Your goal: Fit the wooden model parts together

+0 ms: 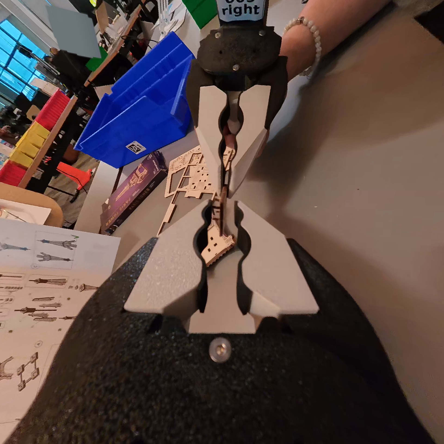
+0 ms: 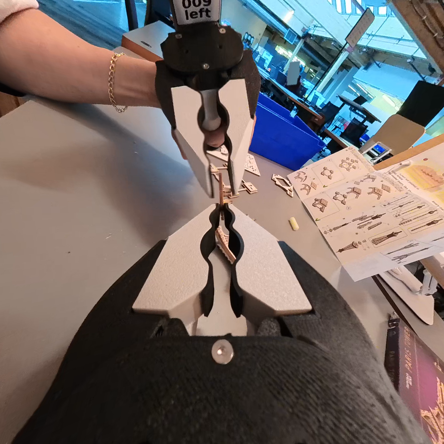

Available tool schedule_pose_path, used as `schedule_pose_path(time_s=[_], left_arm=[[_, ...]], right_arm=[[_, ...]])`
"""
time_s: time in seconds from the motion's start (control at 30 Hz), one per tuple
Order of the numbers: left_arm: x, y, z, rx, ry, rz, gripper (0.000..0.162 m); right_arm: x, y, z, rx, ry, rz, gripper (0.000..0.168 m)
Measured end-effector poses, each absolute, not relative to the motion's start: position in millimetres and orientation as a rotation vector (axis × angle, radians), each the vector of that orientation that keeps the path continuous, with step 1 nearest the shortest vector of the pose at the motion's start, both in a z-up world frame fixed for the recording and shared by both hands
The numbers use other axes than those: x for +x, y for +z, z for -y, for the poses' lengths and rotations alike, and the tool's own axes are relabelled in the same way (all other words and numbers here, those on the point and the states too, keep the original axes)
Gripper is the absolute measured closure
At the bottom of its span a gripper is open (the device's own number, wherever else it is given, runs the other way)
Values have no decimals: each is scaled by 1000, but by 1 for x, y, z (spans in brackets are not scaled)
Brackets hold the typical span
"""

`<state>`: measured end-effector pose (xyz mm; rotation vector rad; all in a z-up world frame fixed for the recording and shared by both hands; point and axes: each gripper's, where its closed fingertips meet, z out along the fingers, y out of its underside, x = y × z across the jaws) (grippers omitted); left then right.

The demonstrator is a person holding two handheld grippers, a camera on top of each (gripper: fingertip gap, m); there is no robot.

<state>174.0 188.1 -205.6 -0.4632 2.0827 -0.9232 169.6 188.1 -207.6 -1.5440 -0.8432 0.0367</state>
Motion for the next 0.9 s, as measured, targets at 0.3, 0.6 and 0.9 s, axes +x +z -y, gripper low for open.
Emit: schedule_pose_path(time_s=[0.3,0.6,0.9], left_arm=[[171,-208,-188,-454,-921,-2104,147],[170,-202,-195,-455,-922,-2065,136],[159,-216,-180,-411,-979,-2188,149]], right_arm=[[172,-212,-189,-1548,-46,892,168],[171,-211,-184,-1523,-65,949,168],[159,-221,-177,-1486,-93,1088,168]])
